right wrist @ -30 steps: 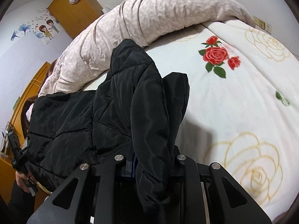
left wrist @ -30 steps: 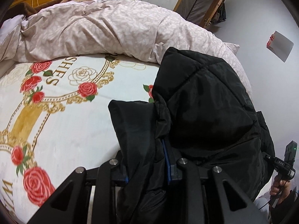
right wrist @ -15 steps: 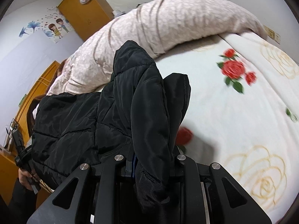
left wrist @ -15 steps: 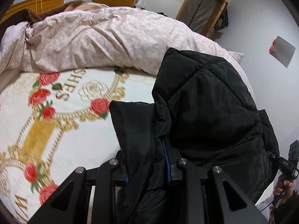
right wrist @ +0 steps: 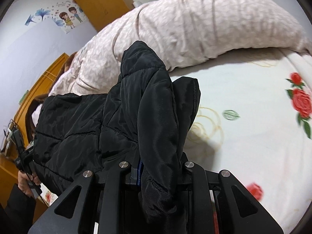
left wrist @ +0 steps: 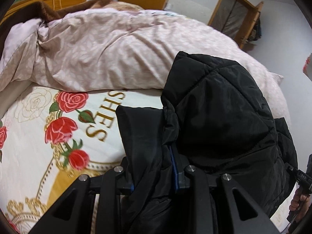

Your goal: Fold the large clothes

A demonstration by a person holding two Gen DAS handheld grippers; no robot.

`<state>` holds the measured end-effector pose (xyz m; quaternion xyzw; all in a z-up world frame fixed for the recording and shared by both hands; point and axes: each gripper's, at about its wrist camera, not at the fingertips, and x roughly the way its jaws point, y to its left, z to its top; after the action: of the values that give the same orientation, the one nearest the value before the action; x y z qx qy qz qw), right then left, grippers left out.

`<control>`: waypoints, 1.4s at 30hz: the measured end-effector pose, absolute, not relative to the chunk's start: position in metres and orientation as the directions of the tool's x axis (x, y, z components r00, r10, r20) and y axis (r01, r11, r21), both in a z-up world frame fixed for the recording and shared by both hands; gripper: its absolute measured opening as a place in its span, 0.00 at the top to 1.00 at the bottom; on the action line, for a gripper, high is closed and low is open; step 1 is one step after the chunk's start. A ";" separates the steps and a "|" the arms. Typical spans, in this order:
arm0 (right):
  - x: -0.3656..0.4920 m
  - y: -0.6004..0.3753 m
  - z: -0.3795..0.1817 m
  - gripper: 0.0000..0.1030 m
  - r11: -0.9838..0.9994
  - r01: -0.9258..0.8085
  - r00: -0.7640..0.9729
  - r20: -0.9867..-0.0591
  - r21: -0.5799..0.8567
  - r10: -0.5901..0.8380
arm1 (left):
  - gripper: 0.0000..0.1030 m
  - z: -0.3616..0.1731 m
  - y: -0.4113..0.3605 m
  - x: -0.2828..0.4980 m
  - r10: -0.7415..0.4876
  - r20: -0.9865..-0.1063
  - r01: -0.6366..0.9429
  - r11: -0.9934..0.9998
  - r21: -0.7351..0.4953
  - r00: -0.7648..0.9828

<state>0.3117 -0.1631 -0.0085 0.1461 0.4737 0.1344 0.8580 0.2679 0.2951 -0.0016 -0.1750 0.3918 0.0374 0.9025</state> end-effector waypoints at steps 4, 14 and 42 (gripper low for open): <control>0.330 -0.149 -0.049 0.76 0.942 -0.058 0.463 -0.827 0.330 0.319 | 0.71 -0.043 0.312 0.289 -0.050 -0.766 -0.247 0.932 -0.267 0.641; 0.324 -0.169 -0.063 0.45 0.943 0.008 0.414 -0.860 0.333 0.300 | 0.46 -0.086 0.333 0.278 0.000 -0.804 -0.356 0.896 -0.264 0.594; 0.350 -0.121 -0.051 0.41 0.987 -0.117 0.454 -0.877 0.112 0.153 | 0.37 -0.051 0.254 0.295 0.070 -0.789 -0.269 0.955 -0.123 0.610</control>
<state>0.3495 -0.1211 -0.0514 0.0177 0.5163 0.0792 0.8526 0.2947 0.2544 -0.0509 -0.1155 0.4311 0.0953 0.8898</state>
